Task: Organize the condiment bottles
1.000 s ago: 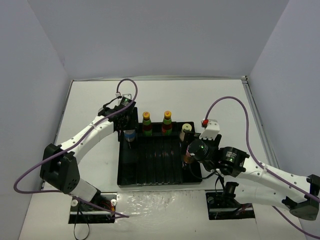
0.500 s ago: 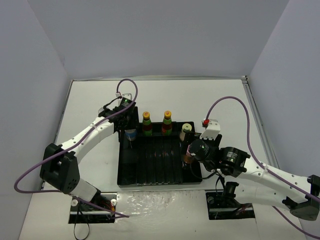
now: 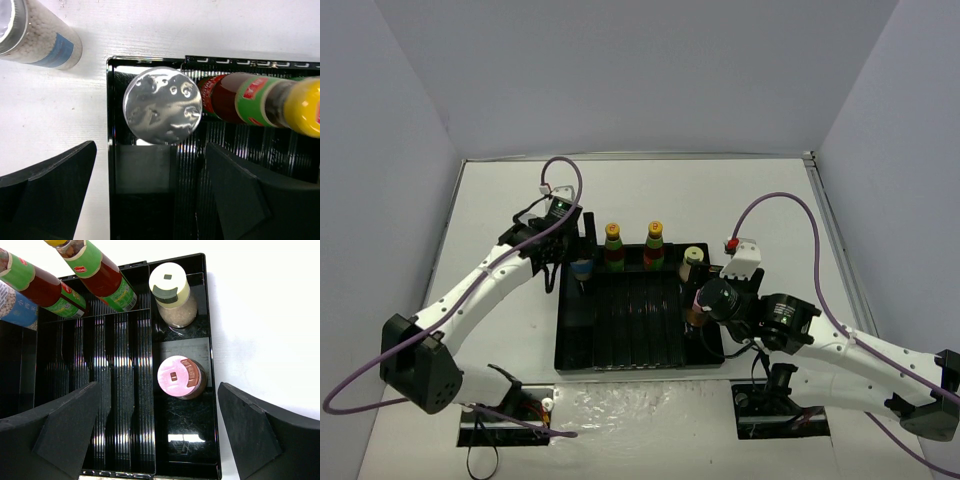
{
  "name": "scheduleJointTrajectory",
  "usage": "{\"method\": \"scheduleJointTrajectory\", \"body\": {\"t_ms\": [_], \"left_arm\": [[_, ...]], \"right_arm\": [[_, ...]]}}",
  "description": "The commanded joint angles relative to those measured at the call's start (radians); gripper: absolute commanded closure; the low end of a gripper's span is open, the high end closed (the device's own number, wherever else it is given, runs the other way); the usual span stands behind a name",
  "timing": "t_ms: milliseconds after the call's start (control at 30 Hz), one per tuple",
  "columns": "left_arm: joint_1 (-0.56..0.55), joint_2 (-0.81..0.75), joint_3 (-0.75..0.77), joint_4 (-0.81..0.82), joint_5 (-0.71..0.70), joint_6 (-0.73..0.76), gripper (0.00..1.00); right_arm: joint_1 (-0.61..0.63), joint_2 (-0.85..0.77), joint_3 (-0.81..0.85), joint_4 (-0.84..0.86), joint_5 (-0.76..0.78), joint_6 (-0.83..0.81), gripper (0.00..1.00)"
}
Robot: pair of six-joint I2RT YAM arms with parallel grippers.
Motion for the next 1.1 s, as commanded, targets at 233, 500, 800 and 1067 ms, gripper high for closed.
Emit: {"method": "scheduleJointTrajectory", "body": {"t_ms": [233,500,800,1067], "left_arm": [[0.050,-0.044,0.284,-0.163,-0.093,0.017,0.08],[0.257,0.055,0.359,-0.147,-0.031,0.024,0.07],[0.320,0.190,0.366,-0.105,-0.065,0.031,0.03],[0.355,0.258,0.313,-0.066,-0.075,0.016,0.03]], "right_arm": [[0.016,0.011,-0.004,0.026,0.045,0.022,0.01],[0.021,-0.008,-0.019,0.027,0.038,0.027,0.01],[0.027,-0.010,-0.020,0.028,0.036,0.029,0.01],[0.029,-0.040,-0.041,0.027,0.031,0.033,0.01]]}}
